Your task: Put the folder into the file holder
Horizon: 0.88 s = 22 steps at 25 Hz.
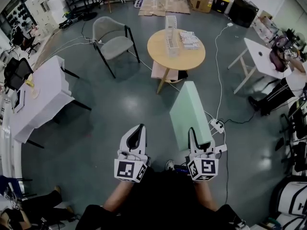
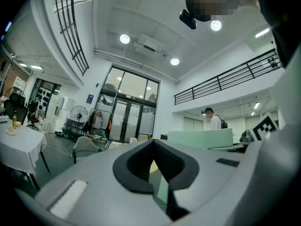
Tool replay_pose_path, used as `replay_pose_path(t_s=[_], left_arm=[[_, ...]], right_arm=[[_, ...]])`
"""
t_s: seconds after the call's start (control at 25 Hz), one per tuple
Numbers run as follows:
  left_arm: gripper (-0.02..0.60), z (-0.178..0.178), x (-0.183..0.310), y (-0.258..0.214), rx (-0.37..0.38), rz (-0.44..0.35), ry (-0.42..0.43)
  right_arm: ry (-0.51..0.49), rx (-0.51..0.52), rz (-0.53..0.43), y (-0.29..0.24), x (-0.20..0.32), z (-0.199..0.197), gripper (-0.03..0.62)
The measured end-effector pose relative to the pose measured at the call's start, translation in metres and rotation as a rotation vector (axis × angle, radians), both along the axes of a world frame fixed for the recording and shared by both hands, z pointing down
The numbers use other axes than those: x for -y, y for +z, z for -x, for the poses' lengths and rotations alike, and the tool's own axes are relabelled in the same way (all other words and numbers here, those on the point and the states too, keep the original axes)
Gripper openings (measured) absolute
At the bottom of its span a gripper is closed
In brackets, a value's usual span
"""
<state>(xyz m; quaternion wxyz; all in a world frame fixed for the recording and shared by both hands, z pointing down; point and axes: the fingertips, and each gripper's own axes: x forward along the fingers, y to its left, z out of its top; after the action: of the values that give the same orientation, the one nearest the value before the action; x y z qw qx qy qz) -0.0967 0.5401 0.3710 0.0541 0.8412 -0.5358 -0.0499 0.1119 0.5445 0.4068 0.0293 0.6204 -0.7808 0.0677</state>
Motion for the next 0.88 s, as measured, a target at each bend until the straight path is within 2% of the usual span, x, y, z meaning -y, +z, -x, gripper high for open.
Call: replay_pose_path(t_s=[0.48, 0.88], left_arm=[[0.003, 0.053, 0.011, 0.009, 0.005, 0.008, 0.060], [0.003, 0.065, 0.036, 0.021, -0.001, 0.024, 0.101]], right_arm=[[0.054, -0.026, 0.000, 0.001, 0.004, 0.054, 0.150], [0.083, -0.026, -0.010, 0.004, 0.029, 0.073, 0.149]])
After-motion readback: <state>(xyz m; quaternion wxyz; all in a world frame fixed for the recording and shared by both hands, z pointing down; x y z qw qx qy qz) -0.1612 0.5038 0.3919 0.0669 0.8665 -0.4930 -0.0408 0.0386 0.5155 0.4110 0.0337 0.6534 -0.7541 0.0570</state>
